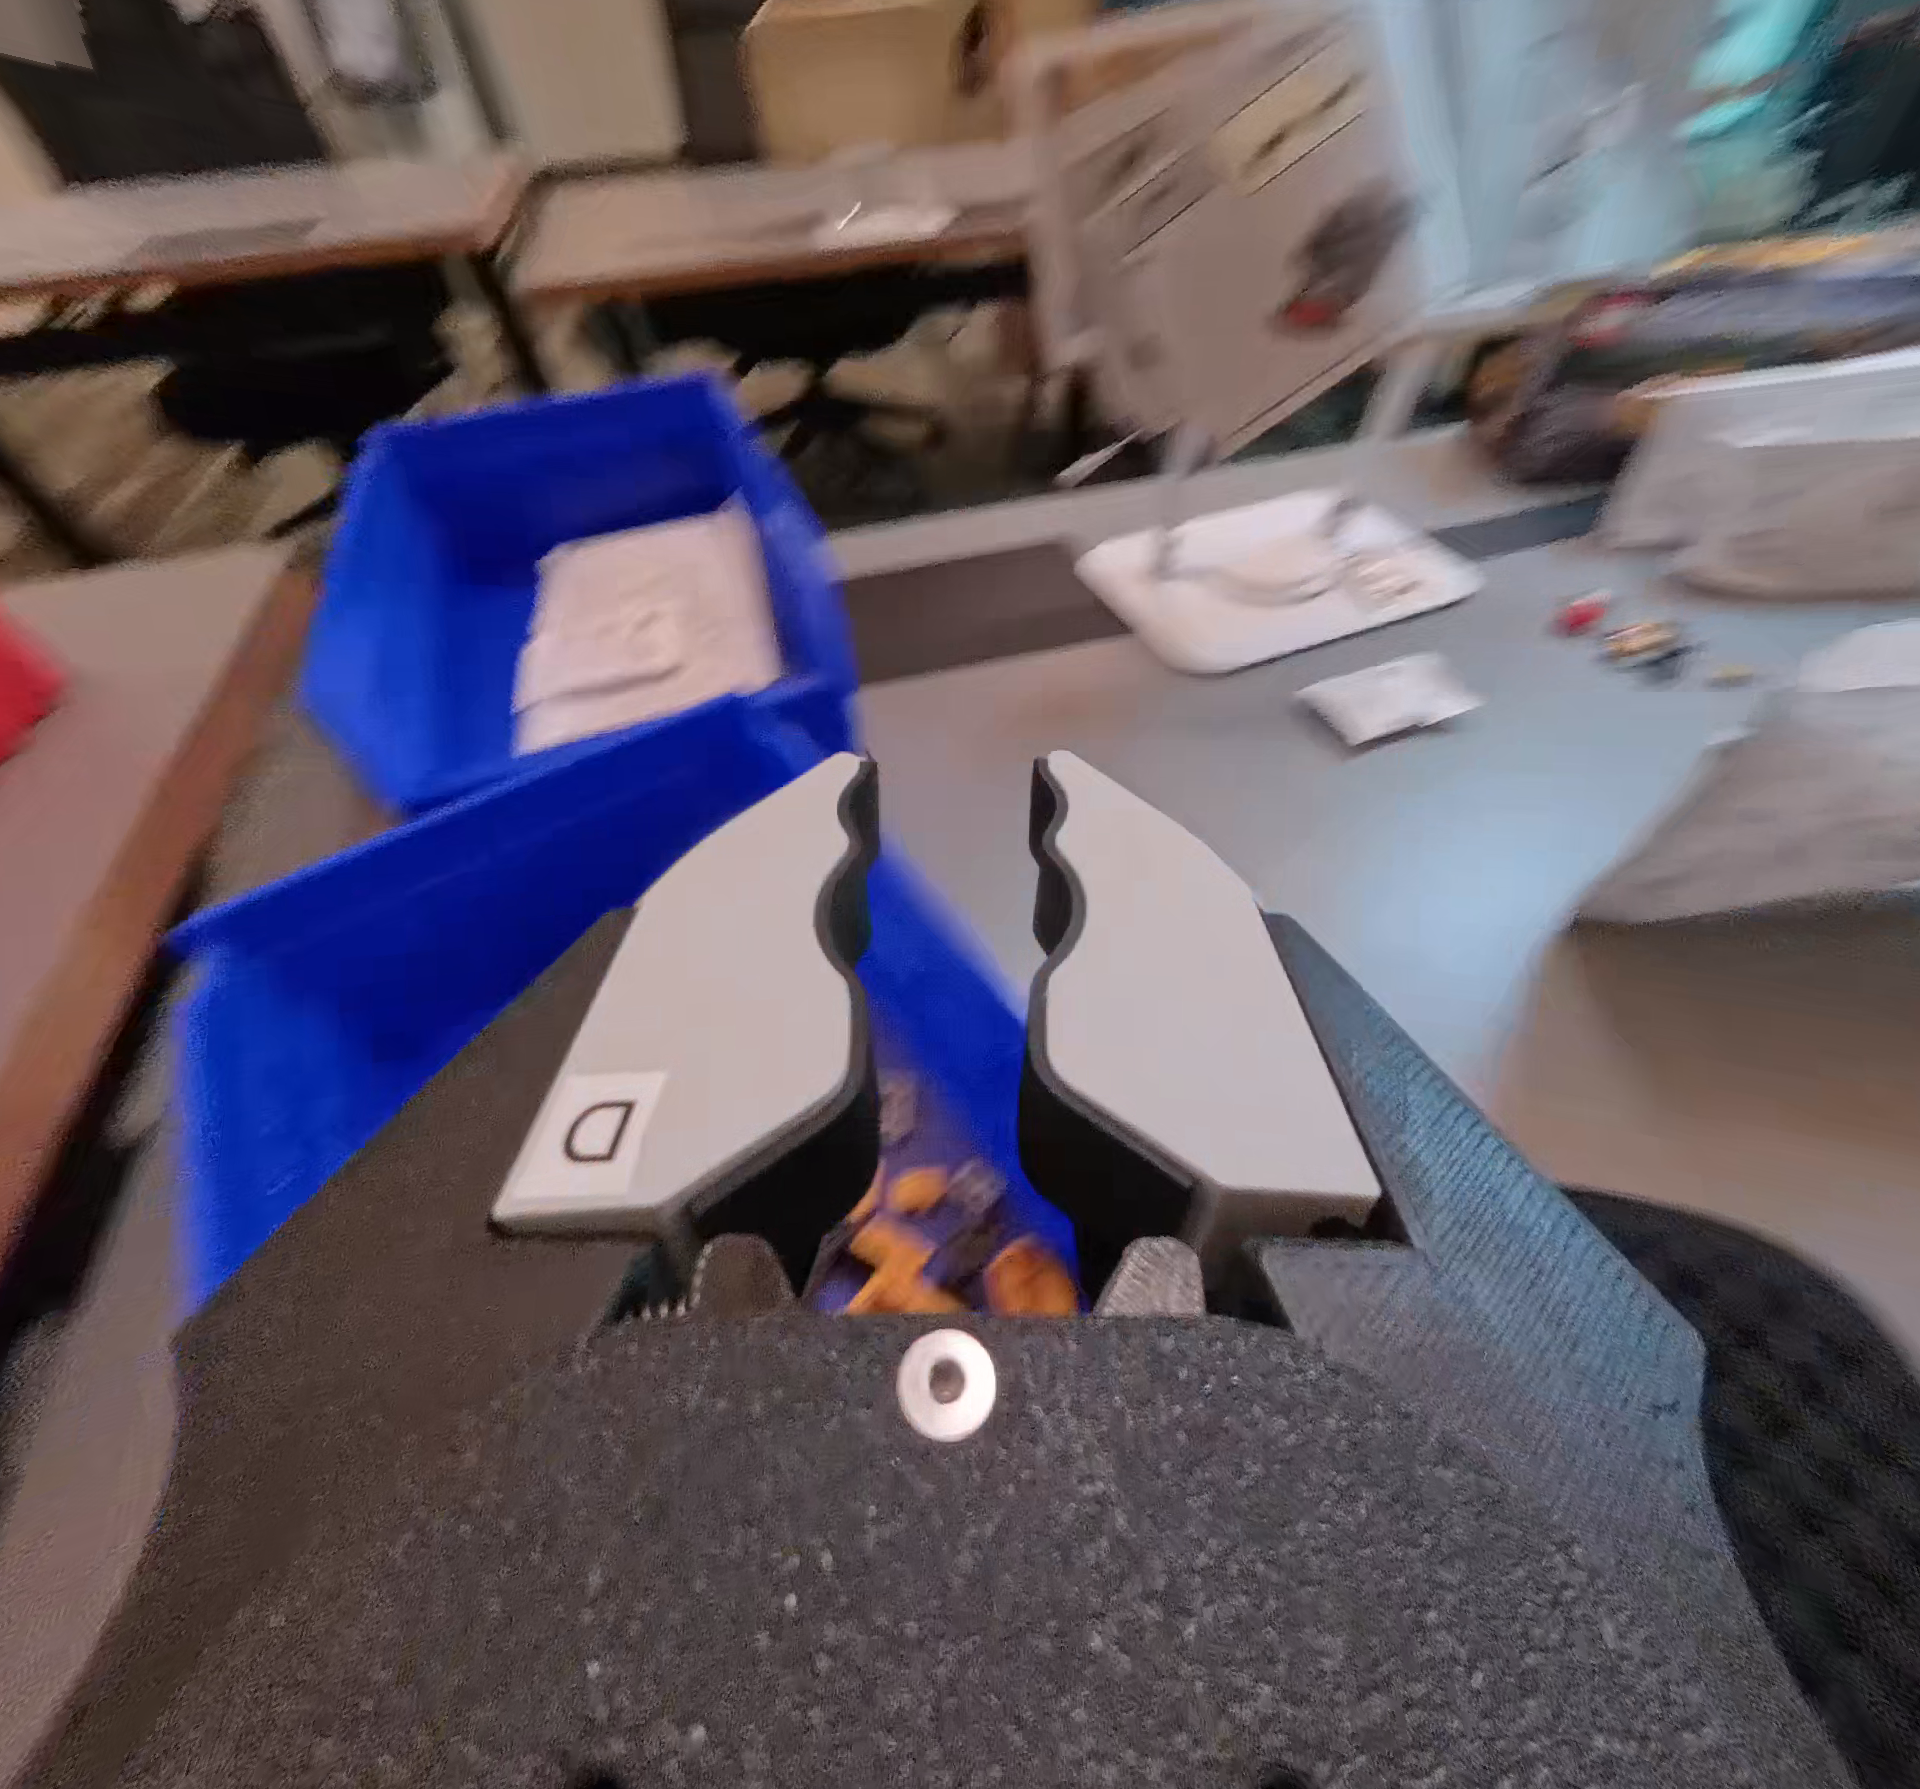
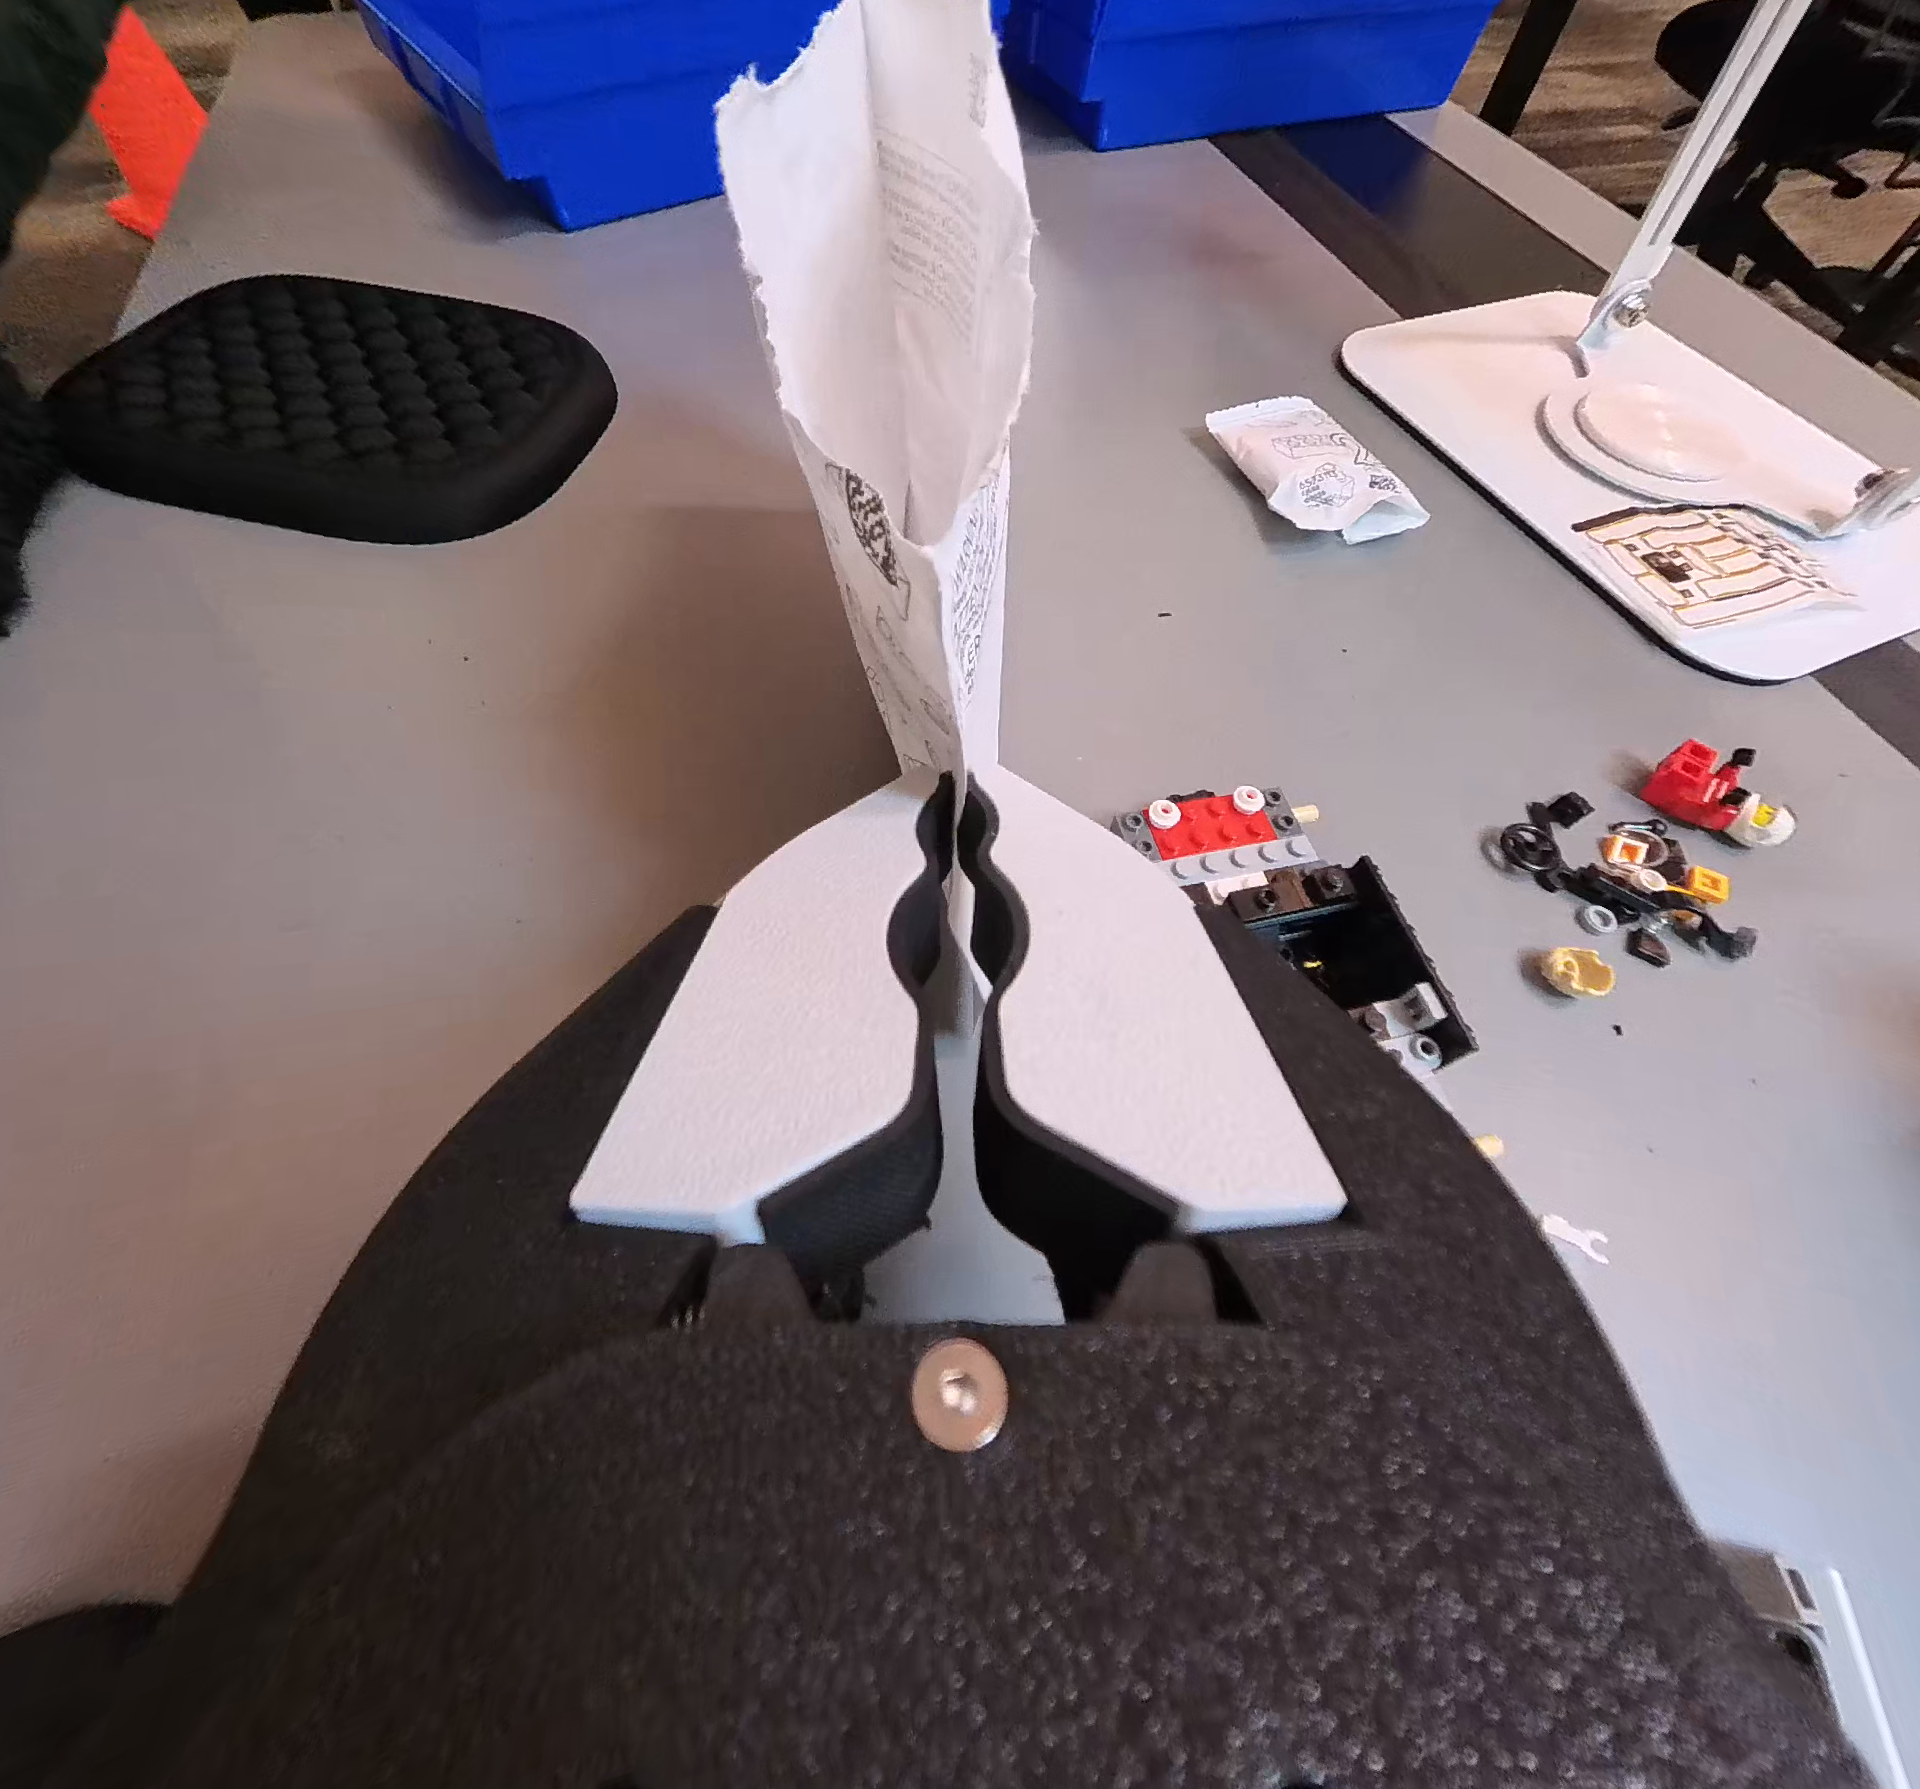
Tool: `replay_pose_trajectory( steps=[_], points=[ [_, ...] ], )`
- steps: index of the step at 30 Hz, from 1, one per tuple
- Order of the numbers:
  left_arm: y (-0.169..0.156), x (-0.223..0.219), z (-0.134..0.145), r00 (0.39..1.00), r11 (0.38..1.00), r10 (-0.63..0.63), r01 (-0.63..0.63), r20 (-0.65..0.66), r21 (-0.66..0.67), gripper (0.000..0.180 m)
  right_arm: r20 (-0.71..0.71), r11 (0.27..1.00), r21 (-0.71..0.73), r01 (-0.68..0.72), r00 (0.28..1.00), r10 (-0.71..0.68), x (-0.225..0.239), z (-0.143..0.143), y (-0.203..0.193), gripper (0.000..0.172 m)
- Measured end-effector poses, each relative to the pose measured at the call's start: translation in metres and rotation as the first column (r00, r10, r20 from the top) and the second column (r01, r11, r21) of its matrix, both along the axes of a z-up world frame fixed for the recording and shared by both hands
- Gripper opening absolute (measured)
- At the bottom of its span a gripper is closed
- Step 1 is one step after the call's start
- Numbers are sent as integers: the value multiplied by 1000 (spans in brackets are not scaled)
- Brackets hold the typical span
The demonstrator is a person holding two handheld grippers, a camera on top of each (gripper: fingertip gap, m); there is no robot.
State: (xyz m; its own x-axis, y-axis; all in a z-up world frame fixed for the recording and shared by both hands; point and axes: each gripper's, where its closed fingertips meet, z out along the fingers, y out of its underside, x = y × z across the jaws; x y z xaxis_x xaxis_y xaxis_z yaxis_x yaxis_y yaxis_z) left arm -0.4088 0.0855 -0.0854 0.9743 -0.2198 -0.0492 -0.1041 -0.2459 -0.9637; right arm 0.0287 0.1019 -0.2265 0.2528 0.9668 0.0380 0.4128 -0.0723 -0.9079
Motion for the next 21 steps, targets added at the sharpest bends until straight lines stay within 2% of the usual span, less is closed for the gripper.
replay_pose_trajectory(
  steps=[2,4,9,11,16,19,21],
  points=[
    [1,-53,-24,990,981,126,-133,-56,-141,34,0,1000,-2,1,1000,-1,0,0,0,0],
    [0,-95,-48,974,935,206,-224,-94,-275,41,3,1000,-2,-1,1000,1,-1,-1,0,0],
    [-3,-161,-102,945,762,285,-325,-160,-560,55,22,1000,2,-4,1000,4,0,-4,-1,0],
    [-1,-170,-113,950,722,279,-305,-142,-621,58,26,1000,-3,-3,1000,3,0,-5,-1,0],
    [4,-179,-114,958,627,234,-279,-166,-727,56,30,1000,-13,-8,1000,9,-3,-7,-2,0],
    [6,-197,-118,941,543,237,-333,-239,-771,61,33,1000,-14,-10,999,11,-4,-8,-3,0],
    [8,-198,-123,946,511,235,-314,-221,-800,61,33,1000,-15,-12,999,12,-4,-8,-4,0]
  ],
)
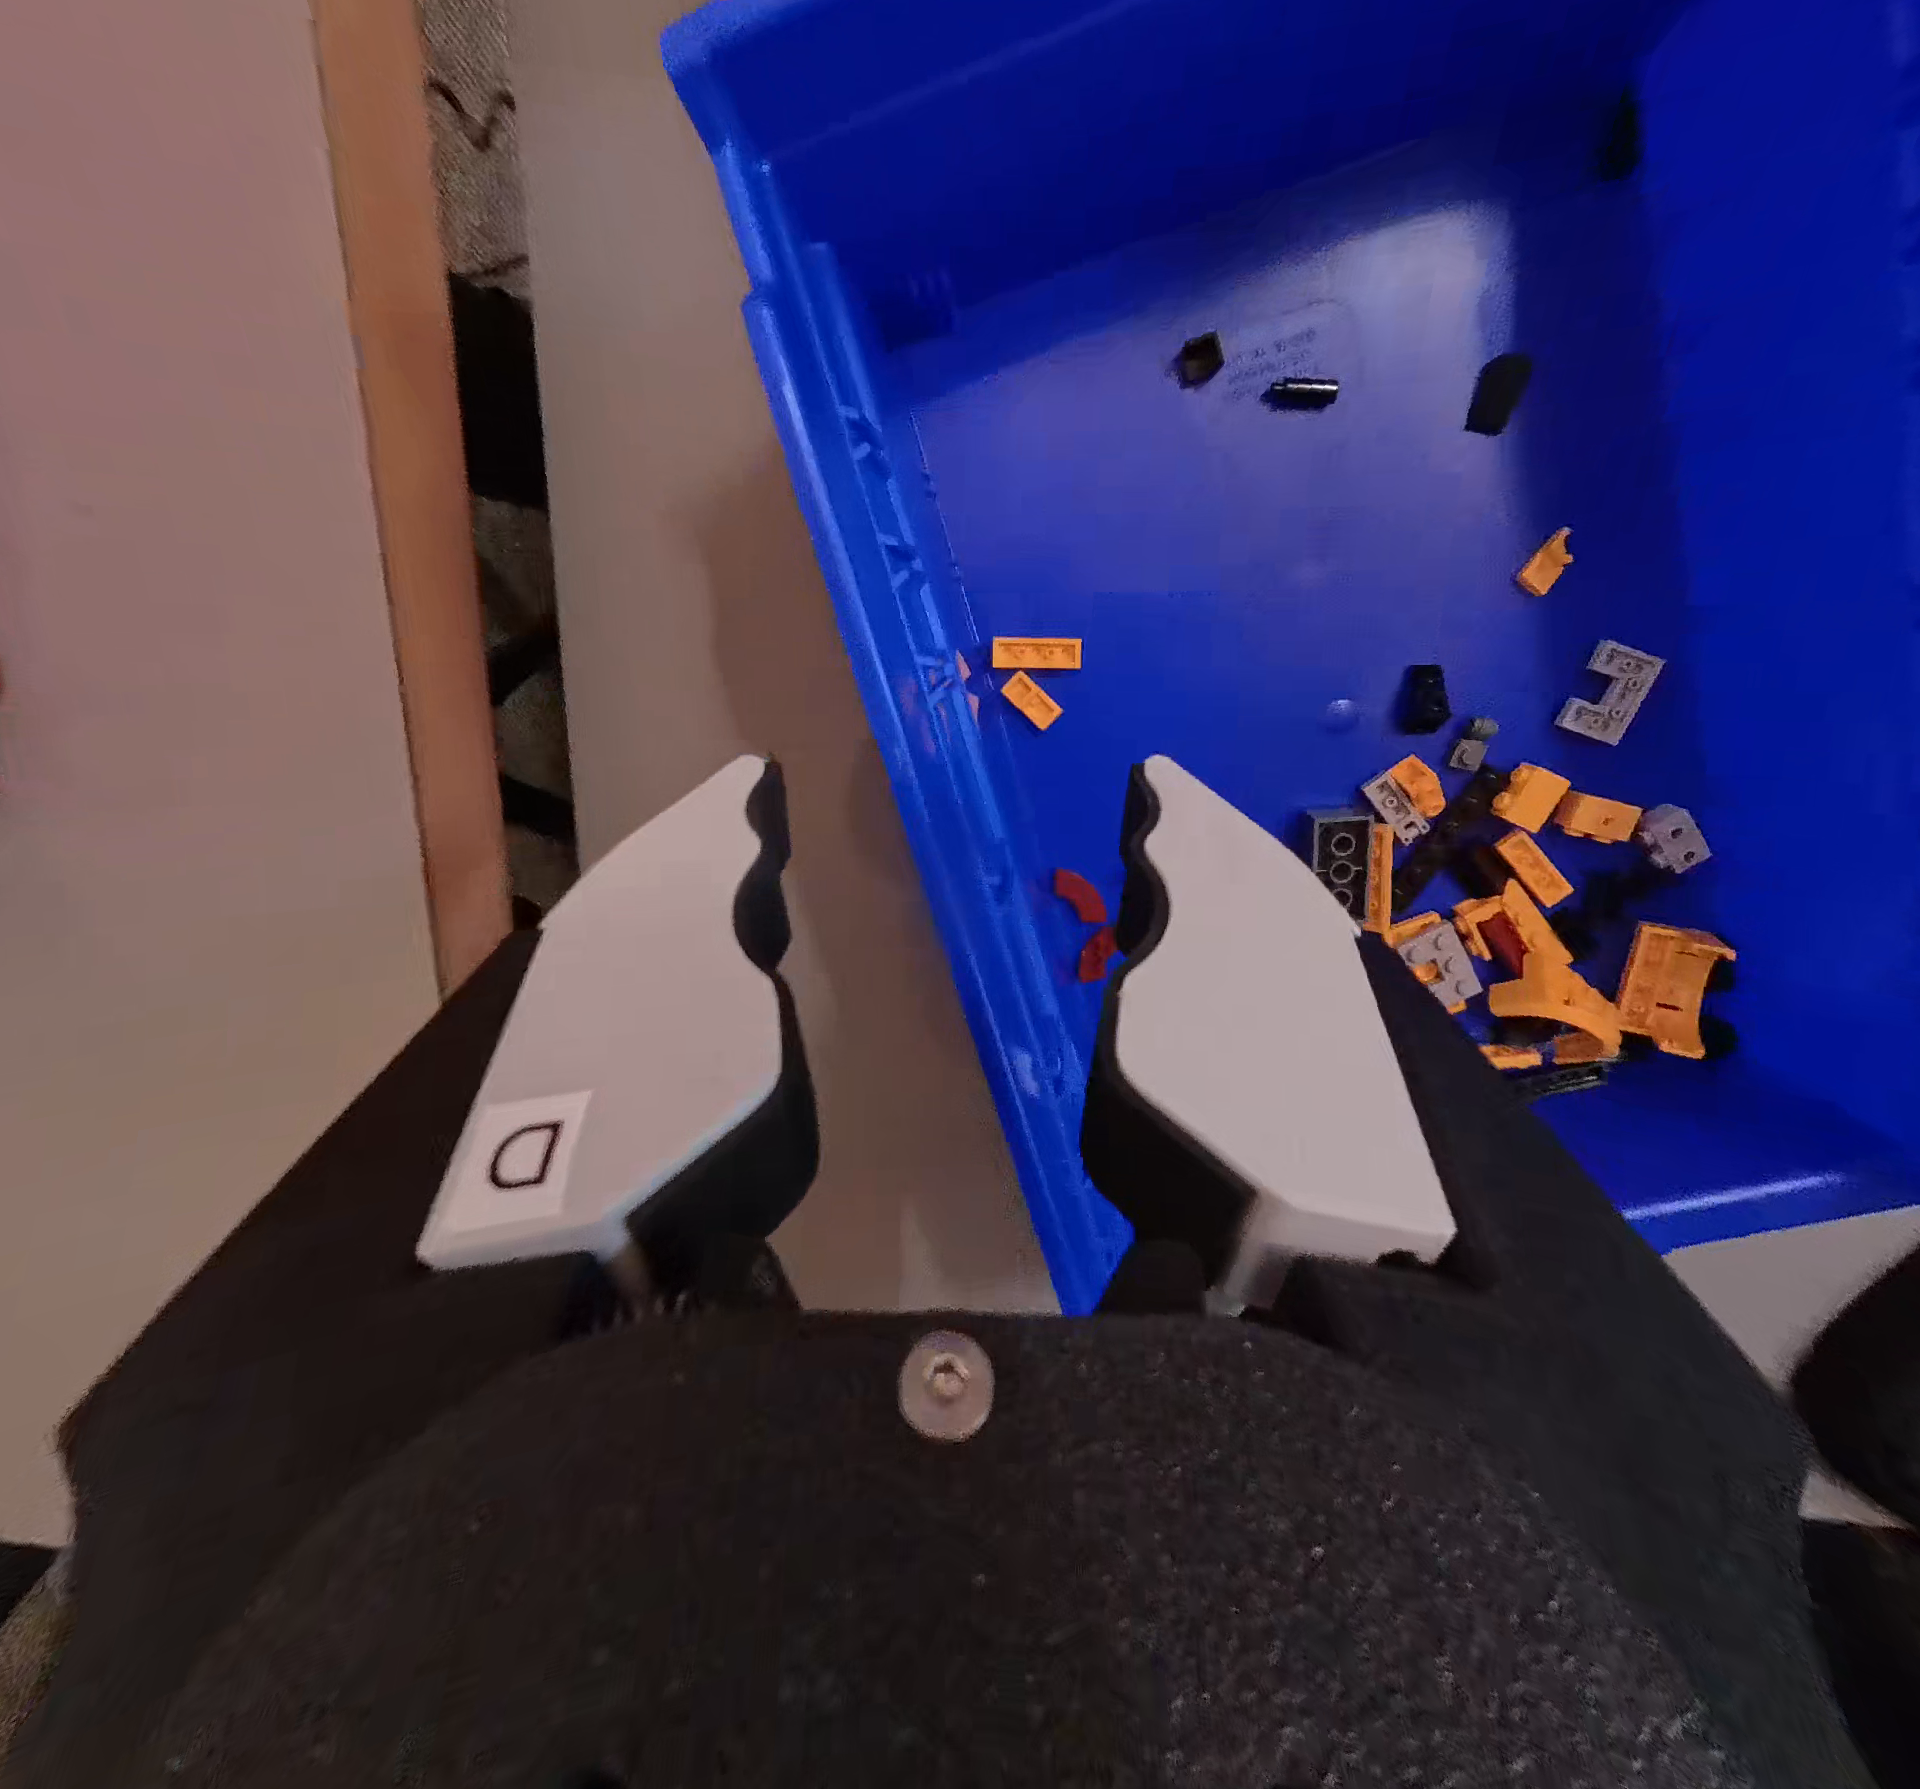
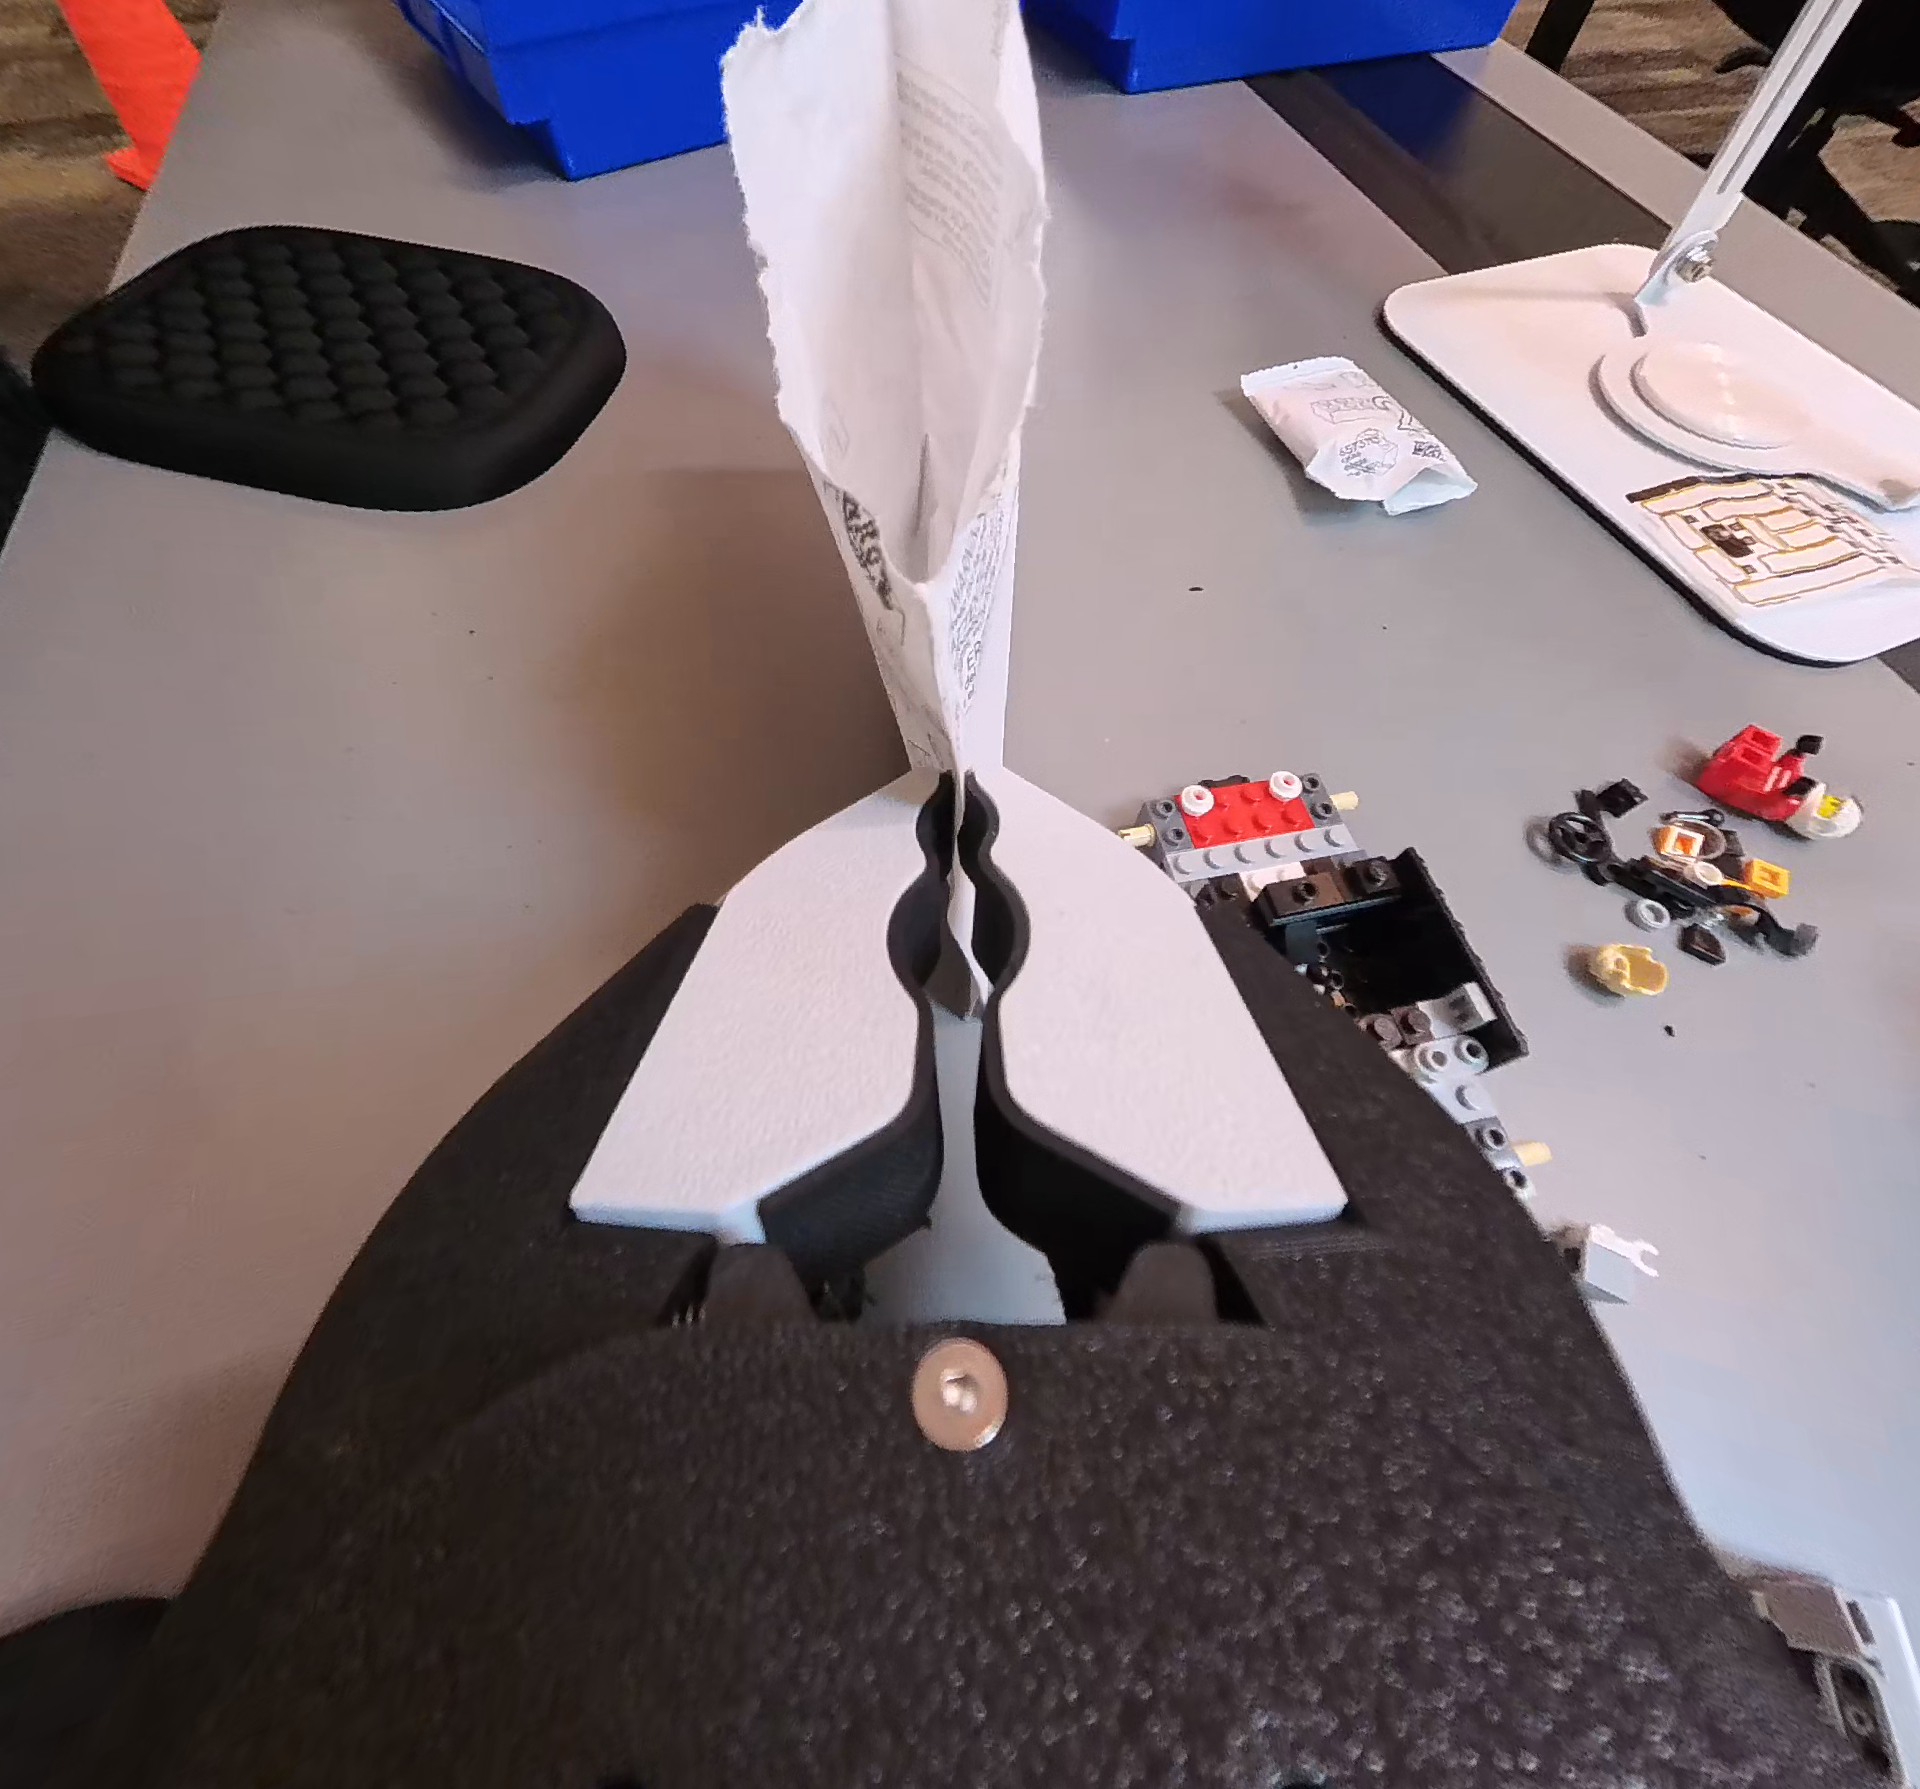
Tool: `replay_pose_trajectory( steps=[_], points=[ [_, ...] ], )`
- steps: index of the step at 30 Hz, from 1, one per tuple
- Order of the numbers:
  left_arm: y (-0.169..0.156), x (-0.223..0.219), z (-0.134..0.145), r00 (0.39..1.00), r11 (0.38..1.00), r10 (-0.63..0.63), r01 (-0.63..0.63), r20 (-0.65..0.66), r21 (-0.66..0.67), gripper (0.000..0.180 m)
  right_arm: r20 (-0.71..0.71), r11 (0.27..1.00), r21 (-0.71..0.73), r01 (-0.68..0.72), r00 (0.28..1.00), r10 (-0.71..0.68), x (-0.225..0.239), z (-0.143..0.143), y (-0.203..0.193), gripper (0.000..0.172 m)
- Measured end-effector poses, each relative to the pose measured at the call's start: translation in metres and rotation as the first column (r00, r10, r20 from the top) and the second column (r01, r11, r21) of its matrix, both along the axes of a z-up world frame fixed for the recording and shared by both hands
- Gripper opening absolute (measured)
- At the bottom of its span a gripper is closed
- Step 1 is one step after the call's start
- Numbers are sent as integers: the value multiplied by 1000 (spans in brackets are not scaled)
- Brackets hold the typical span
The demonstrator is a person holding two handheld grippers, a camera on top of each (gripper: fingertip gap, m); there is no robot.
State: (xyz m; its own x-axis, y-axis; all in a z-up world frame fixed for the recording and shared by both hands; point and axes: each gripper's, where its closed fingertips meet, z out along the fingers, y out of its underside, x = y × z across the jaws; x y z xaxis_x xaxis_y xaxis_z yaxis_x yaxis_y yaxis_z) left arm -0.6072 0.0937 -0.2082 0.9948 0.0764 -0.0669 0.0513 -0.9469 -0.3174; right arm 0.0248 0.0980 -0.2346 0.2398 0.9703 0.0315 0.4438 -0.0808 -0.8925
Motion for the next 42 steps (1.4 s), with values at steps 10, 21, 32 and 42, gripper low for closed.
replay_pose_trajectory(
  steps=[10,21,32,42],
  points=[
    [2,-1,-50,995,979,-12,31,98,-200,15,-24,1000,-25,-7,1000,7,1,0,0,0],
    [-5,10,-52,976,970,23,30,215,-240,5,-23,1000,-26,-16,1000,15,2,-1,-1,0],
    [-1,34,-13,976,996,-52,66,211,-60,6,-25,999,-38,-24,999,23,1,-1,-2,0],
    [23,62,34,964,984,-97,56,248,167,6,-9,998,-46,-31,999,31,1,-4,-5,0]
  ],
)
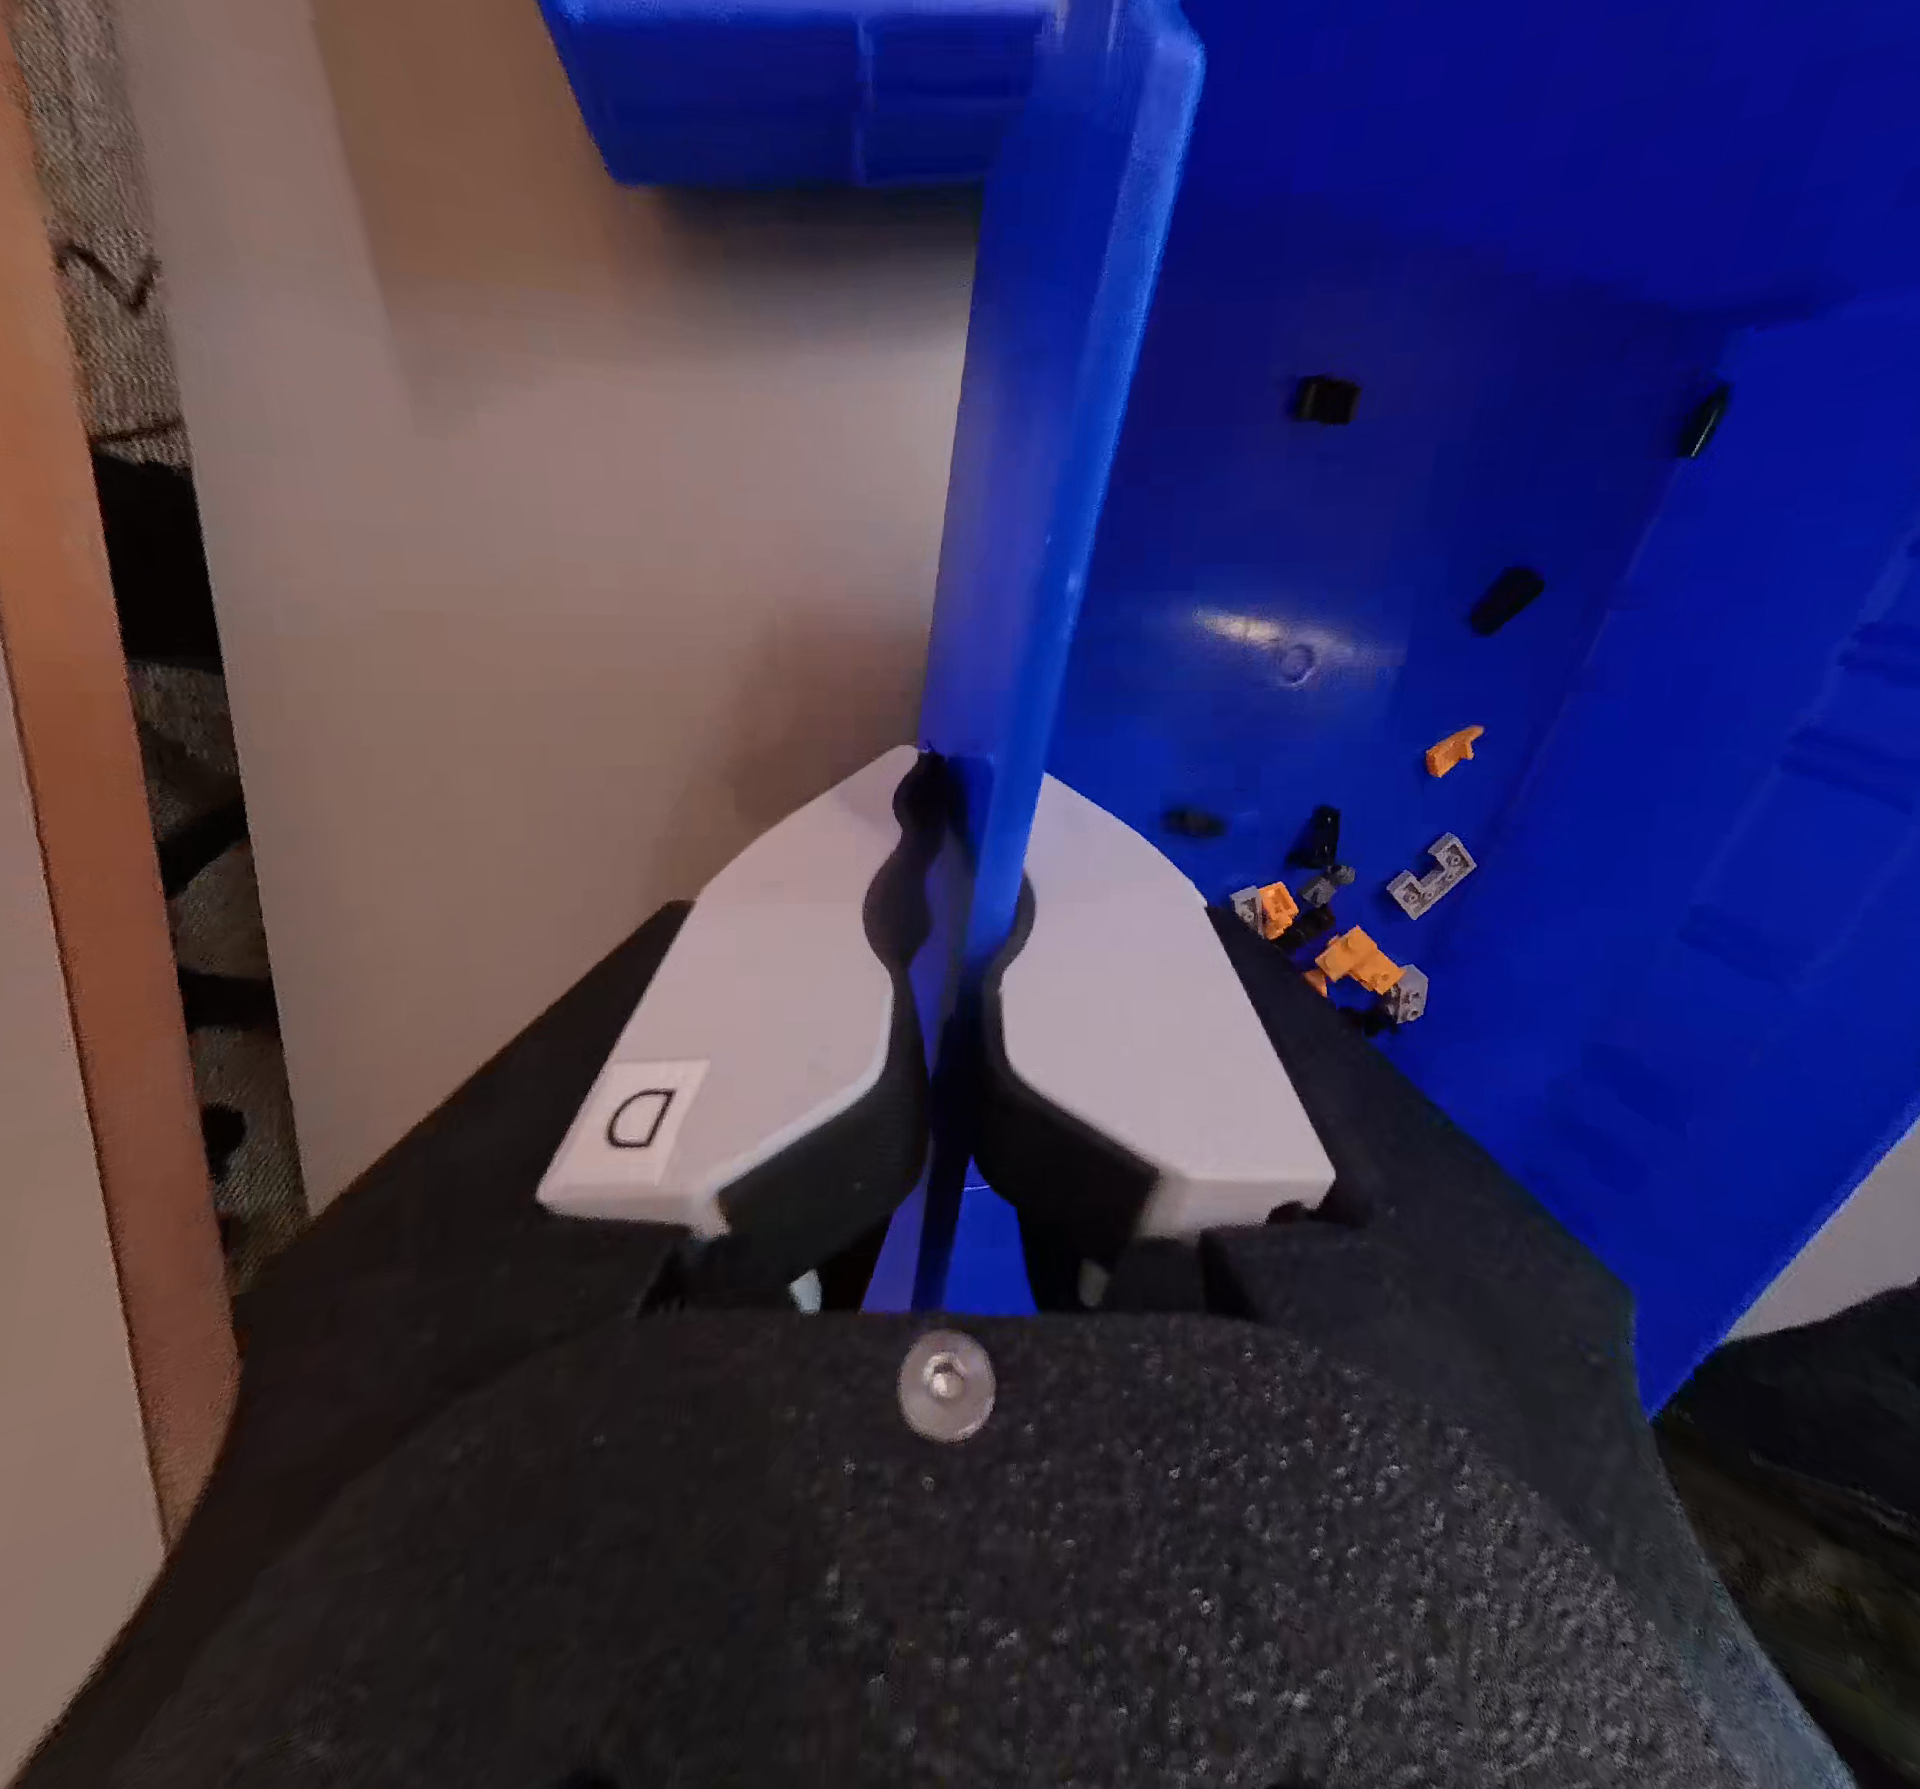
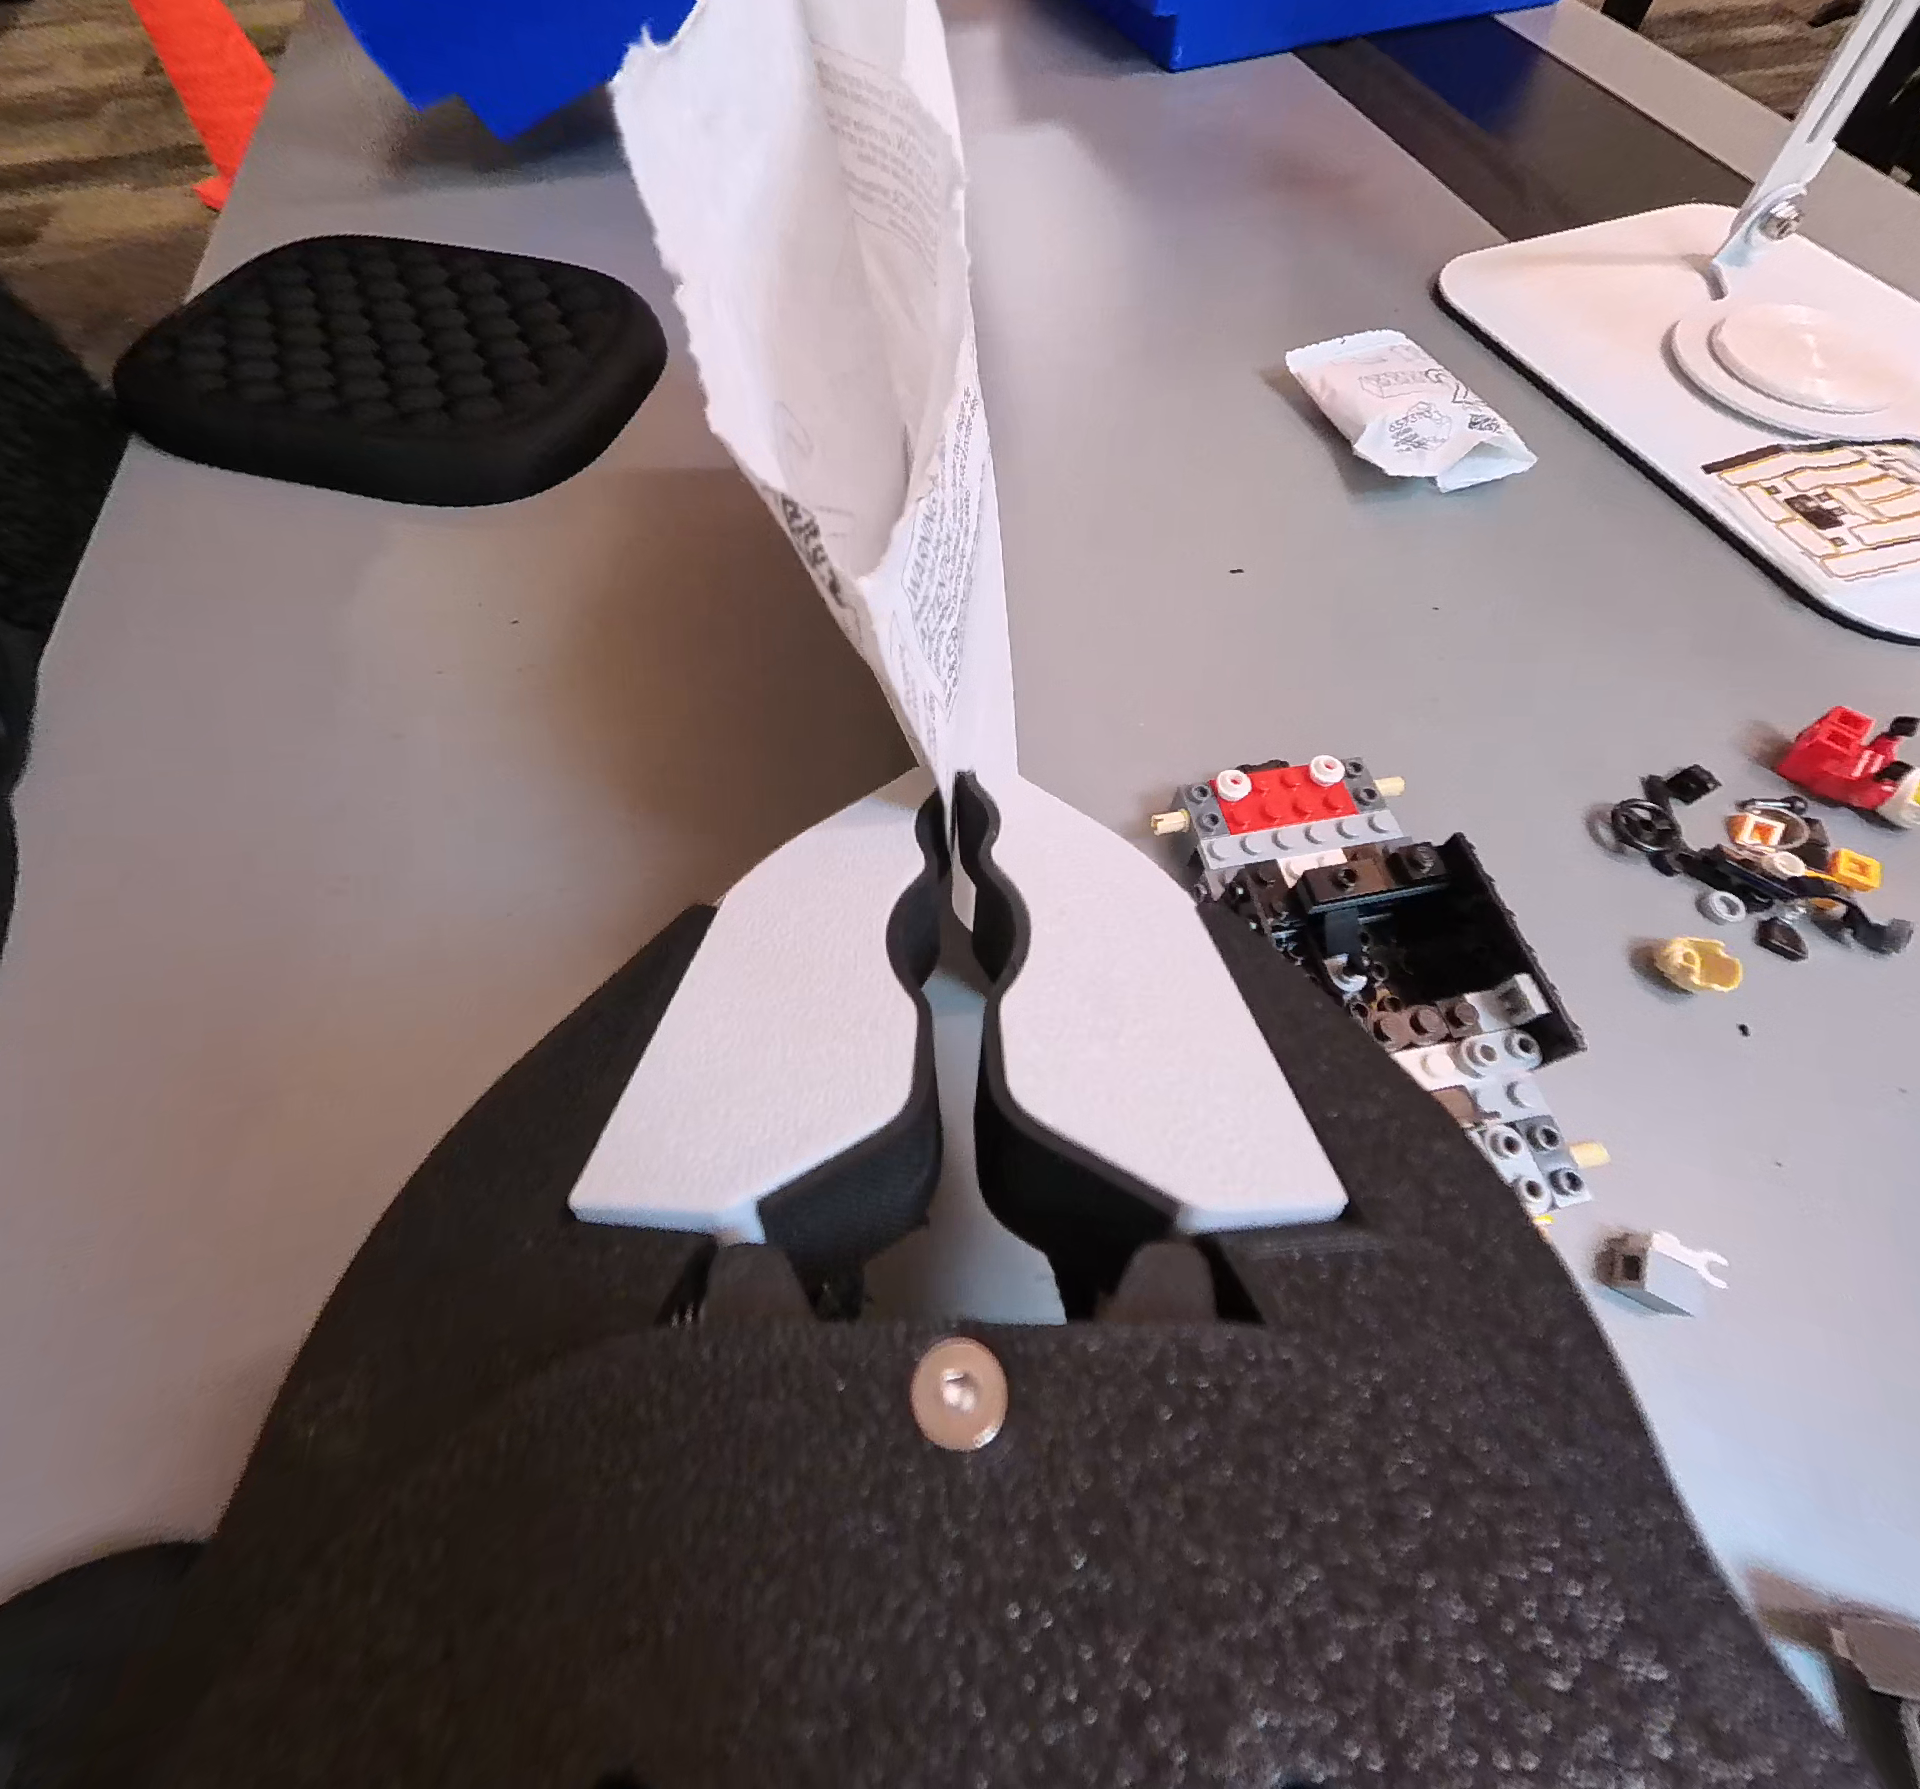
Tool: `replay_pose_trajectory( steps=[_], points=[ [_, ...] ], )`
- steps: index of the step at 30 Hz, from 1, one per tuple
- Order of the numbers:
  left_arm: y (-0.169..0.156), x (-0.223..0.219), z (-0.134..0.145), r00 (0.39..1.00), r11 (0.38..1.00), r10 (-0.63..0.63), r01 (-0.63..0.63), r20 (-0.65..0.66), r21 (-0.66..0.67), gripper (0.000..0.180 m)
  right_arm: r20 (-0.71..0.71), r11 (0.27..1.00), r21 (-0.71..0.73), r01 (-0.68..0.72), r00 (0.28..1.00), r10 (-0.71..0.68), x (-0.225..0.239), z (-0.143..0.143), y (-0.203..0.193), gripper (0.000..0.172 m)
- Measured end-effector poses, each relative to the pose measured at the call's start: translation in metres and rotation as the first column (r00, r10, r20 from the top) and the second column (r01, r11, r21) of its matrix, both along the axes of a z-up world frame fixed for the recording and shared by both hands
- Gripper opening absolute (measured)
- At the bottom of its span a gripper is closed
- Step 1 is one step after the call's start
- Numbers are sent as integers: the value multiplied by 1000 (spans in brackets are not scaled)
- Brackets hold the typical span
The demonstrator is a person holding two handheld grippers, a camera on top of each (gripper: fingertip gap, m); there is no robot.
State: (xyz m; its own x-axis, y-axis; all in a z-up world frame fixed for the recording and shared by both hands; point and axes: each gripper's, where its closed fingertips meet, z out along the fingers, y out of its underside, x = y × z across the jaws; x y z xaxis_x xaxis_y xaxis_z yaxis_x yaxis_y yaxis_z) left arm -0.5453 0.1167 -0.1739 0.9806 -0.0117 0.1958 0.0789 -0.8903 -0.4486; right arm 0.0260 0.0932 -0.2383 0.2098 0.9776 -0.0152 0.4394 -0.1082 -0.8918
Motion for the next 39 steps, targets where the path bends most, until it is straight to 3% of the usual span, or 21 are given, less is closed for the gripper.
replay_pose_trajectory(
  steps=[8,22,30,39],
  points=[
    [21,22,37,998,976,39,-50,57,212,6,2,1000,0,-12,1000,12,-2,-1,-3,0],
    [70,85,51,999,964,-43,41,3,261,6,-2,1000,-15,-27,1000,27,-9,-3,-7,1],
    [99,142,100,985,925,-95,140,-141,354,5,8,999,-36,-18,1000,18,-20,-5,-7,1],
    [128,220,177,969,839,-183,241,-165,487,6,-4,970,-240,30,999,-32,-38,-1,-14,0]
  ],
)
